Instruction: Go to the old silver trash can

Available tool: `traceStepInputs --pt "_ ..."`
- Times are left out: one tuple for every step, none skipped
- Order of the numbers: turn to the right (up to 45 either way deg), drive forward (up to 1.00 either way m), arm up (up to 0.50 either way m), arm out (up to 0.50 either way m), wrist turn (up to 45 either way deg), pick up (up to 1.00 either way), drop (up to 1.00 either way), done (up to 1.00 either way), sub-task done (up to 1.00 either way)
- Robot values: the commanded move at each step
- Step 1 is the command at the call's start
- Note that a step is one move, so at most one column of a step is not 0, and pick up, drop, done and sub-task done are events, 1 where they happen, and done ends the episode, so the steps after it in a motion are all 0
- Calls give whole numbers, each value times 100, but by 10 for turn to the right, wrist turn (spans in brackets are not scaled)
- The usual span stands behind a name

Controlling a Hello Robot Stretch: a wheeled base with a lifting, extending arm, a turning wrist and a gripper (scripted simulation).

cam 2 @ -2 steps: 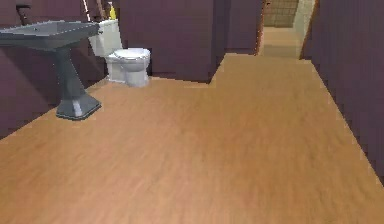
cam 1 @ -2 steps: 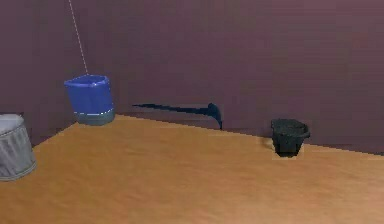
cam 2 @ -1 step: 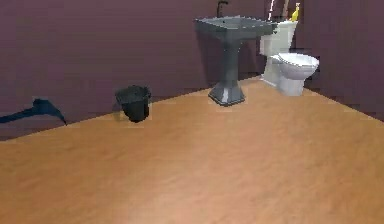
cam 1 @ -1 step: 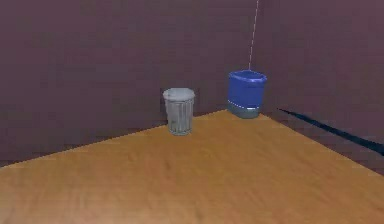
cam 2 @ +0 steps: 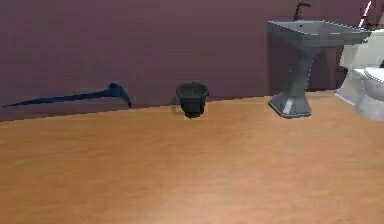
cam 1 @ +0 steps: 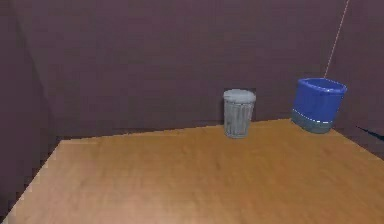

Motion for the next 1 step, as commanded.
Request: traceStepInputs --pt "0 100 0 0 0 0 0 0 0"
